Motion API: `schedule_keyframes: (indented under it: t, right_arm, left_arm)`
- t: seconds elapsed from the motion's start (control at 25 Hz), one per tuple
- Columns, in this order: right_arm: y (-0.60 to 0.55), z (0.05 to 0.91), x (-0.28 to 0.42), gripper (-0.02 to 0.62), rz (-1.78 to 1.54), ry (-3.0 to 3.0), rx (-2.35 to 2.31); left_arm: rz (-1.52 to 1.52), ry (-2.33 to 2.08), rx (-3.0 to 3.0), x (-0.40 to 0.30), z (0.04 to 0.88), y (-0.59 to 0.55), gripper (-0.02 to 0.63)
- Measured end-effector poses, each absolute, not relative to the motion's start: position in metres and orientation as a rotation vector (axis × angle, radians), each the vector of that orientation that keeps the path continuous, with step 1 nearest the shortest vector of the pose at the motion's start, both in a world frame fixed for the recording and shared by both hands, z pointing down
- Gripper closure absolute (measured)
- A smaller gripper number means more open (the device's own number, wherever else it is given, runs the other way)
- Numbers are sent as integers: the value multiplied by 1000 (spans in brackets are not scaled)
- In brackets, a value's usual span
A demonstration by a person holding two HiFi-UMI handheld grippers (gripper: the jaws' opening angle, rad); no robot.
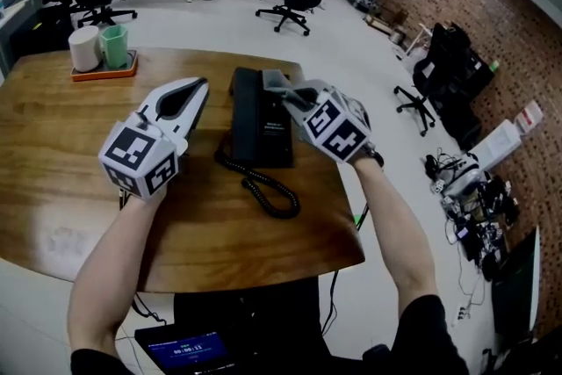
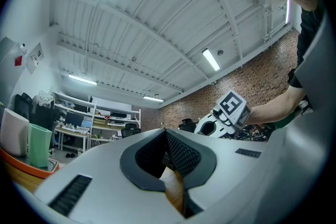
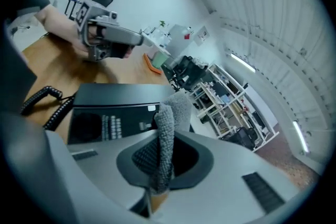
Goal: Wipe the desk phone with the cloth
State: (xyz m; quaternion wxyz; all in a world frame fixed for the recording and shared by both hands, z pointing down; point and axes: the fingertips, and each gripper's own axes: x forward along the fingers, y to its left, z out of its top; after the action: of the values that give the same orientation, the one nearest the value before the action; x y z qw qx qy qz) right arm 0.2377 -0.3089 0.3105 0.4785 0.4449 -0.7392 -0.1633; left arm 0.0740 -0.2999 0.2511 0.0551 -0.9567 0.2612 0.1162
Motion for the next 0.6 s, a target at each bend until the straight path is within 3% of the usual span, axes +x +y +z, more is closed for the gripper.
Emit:
schedule_keyframes:
  t: [0.6]
  right_arm:
    - [-181,359,199,569,-323,-1966,922]
  left_arm:
    - [346,642,-2952,98,252,-290,612]
